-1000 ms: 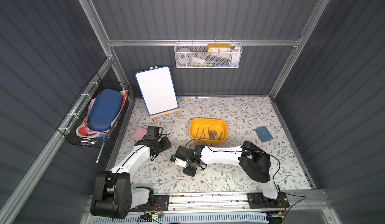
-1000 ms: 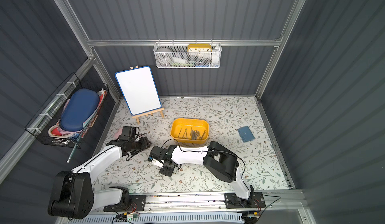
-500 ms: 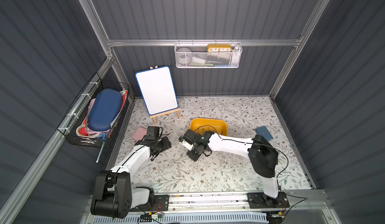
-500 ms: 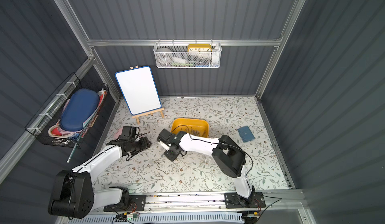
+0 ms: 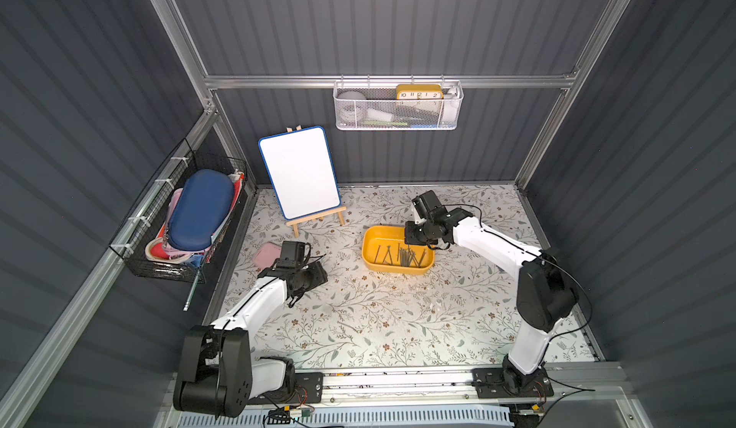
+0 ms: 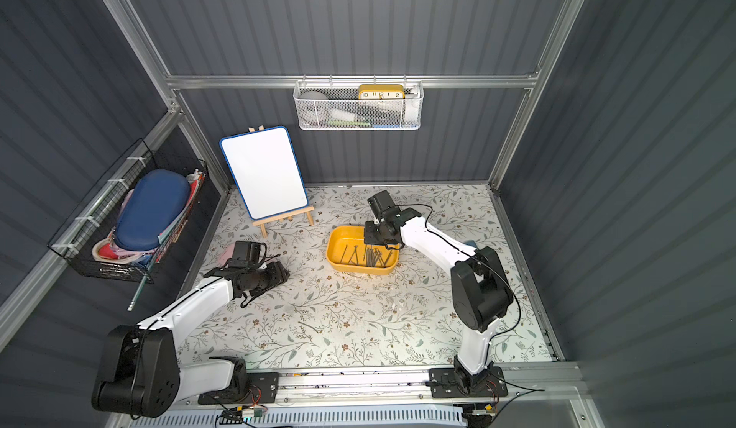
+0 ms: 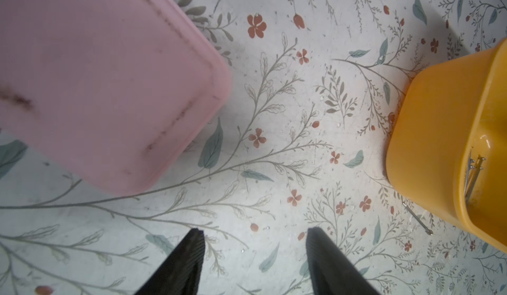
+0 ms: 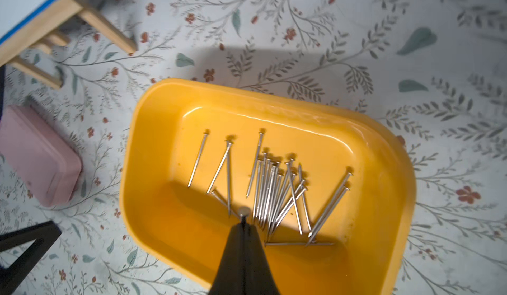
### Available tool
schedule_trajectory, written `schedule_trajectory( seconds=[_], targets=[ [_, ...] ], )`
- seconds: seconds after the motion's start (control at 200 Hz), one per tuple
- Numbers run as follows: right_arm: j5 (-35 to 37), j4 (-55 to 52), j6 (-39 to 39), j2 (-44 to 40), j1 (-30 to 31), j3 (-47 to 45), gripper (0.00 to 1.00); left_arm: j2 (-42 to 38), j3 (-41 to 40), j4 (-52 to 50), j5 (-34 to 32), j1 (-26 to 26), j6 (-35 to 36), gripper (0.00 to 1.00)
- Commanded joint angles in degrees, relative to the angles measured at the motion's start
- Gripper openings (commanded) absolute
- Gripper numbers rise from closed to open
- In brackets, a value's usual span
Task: Put the nails on the desktop into the storage box
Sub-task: Place the nail in the storage box.
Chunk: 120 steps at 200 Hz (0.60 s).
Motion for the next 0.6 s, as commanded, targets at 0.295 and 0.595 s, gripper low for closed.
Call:
schedule_trajectory(
  seconds=[0.295,0.595],
  targets=[
    [-4.01,3.84,4.55,8.13,-1.61,-0.39,0.13,0.84,-0.58,0.07,0.70,-0.10,1.26,0.64],
    [-9.43,2.62,-2.41,-0.81,4.70,-0.27,0.31,0.40,-0.59,-0.10,0.49,-0.10,1.03,0.64]
  ],
)
